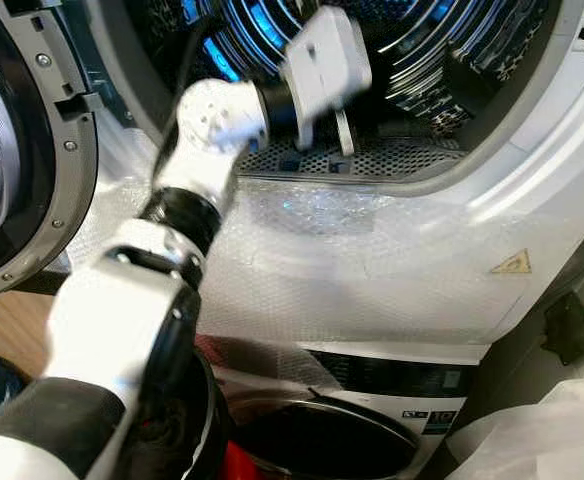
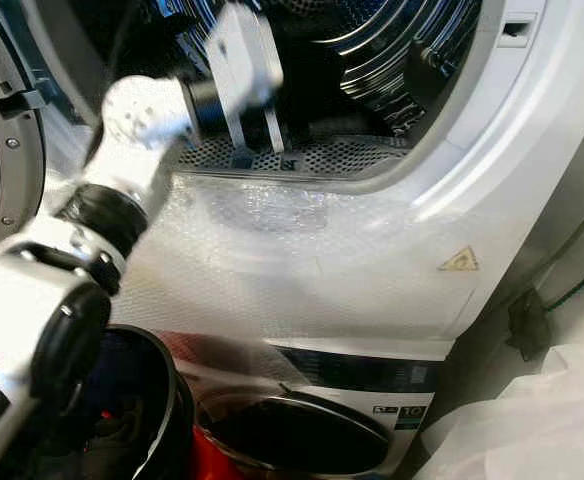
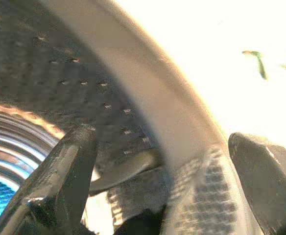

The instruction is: Clothes washing

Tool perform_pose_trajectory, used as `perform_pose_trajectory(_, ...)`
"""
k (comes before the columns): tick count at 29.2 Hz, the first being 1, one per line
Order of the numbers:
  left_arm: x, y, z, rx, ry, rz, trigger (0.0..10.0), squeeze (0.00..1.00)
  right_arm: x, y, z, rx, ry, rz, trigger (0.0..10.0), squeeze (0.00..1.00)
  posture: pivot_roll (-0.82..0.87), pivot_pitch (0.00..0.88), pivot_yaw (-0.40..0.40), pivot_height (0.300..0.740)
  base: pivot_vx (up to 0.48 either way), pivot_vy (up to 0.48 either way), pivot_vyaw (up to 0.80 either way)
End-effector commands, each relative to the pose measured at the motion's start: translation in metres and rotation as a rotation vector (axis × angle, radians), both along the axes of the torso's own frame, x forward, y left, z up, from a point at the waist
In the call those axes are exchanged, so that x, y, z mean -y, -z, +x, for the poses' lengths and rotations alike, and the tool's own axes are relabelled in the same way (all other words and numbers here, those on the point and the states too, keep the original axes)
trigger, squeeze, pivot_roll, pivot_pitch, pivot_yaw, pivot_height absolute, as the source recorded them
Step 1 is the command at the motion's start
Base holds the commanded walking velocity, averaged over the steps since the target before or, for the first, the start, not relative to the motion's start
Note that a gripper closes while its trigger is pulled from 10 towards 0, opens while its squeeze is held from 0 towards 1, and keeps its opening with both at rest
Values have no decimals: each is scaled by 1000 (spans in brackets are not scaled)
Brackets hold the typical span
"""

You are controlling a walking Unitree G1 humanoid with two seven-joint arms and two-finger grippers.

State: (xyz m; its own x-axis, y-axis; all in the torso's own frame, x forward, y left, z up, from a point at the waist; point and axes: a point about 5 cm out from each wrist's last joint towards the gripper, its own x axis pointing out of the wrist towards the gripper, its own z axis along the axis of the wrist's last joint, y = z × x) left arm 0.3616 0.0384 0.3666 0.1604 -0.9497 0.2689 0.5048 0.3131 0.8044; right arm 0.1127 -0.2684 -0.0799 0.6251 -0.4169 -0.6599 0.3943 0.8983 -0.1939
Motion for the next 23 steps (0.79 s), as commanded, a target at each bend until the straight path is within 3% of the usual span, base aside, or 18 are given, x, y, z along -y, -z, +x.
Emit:
perform_pose_trajectory(1, 2, 4, -4, 13, -36, -111, 10000, 0, -4, 4, -4, -24, 5, 14, 10000, 0, -132, 0, 77, 740, 0, 0, 0)
perform_pose_trajectory(2, 2, 4, -4, 13, -36, -111, 10000, 0, -4, 4, -4, -24, 5, 14, 10000, 0, -132, 0, 77, 740, 0, 0, 0)
perform_pose_trajectory(4, 6, 29, -8, 5, -142, -243, 10000, 0, -7, 4, -3, -28, 6, 19, 10000, 0, -123, 0, 79, 740, 0, 0, 0)
perform_pose_trajectory(8, 10, 42, -18, -35, -190, -343, 10000, 0, -9, 5, -1, -29, 9, 26, 10000, 0, -114, 0, 76, 740, 0, 0, 0)
perform_pose_trajectory(9, 16, 45, -29, -107, -185, -446, 10000, 0, -11, 5, 1, -31, 1, 31, 10000, 0, -106, 0, 77, 740, 0, 0, 0)
perform_pose_trajectory(12, 26, 52, -47, -180, -171, -521, 10000, 0, -14, 5, 5, -29, -11, 33, 10000, 0, -91, 0, 80, 740, 0, 0, 0)
perform_pose_trajectory(13, 27, 51, -55, -227, -214, -611, 10000, 0, -14, 5, 6, -26, -9, 32, 10000, 0, -91, 0, 80, 740, 0, 0, 0)
perform_pose_trajectory(17, 30, 46, -68, -192, -238, -638, 10000, 0, -14, 5, 7, -25, -9, 30, 10000, 0, -76, 0, 81, 740, 0, 0, 0)
perform_pose_trajectory(21, 20, 52, -77, -204, -377, -679, 10000, 0, -15, 5, 7, -30, -17, 31, 10000, 0, -65, 0, 80, 740, 0, 0, 0)
perform_pose_trajectory(22, 8, 57, -76, -241, -490, -692, 10000, 0, -14, 5, 6, -35, -17, 32, 10000, 0, -60, 0, 79, 740, 0, 0, 0)
perform_pose_trajectory(23, 5, 58, -77, -254, -519, -696, 10000, 0, -14, 5, 6, -37, -17, 32, 10000, 0, -60, 0, 79, 740, 0, 0, 0)
